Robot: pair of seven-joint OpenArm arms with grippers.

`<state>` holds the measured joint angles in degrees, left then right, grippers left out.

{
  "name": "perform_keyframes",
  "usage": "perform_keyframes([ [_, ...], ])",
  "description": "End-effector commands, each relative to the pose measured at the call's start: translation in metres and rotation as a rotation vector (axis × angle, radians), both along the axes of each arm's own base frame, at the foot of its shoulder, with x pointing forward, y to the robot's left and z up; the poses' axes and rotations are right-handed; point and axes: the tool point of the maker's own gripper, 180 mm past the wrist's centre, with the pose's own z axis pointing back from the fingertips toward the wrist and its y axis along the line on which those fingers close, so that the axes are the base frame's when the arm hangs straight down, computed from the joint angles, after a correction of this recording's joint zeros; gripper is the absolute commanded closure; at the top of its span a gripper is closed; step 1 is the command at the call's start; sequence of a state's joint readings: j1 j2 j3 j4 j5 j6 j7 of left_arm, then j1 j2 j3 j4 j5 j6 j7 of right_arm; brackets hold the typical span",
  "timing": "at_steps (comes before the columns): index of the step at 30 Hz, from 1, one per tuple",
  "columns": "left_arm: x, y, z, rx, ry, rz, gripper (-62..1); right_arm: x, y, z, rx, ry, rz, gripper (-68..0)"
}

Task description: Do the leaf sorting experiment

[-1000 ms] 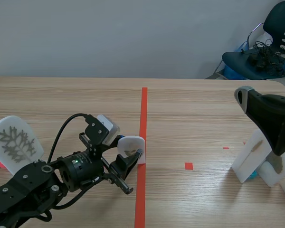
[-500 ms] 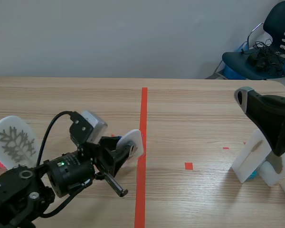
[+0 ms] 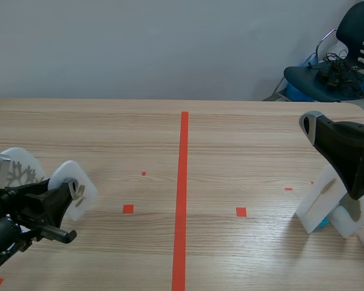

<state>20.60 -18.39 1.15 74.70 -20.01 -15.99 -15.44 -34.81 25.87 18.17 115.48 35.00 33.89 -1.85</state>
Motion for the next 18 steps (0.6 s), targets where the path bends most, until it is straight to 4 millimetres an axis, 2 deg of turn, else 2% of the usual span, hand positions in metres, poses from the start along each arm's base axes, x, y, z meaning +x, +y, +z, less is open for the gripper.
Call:
perform_keyframes([
  [1, 0.010, 0.008, 0.008, 0.002, -0.040, 0.043, -7.0, 0.002, 0.000, 0.005, 0.013, -0.019, 0.001, -67.9],
  [6, 0.020, 0.035, 0.001, 0.025, -0.034, 0.150, -7.0, 0.002, 0.000, 0.005, 0.013, -0.019, 0.001, -67.9],
  [11, 0.025, 0.051, -0.016, 0.042, -0.009, 0.197, -7.0, 0.002, 0.000, 0.005, 0.013, -0.019, 0.001, -67.9],
  [18, 0.030, 0.072, -0.025, 0.062, -0.011, 0.261, -7.0, 0.002, 0.000, 0.005, 0.013, -0.019, 0.000, -67.9],
])
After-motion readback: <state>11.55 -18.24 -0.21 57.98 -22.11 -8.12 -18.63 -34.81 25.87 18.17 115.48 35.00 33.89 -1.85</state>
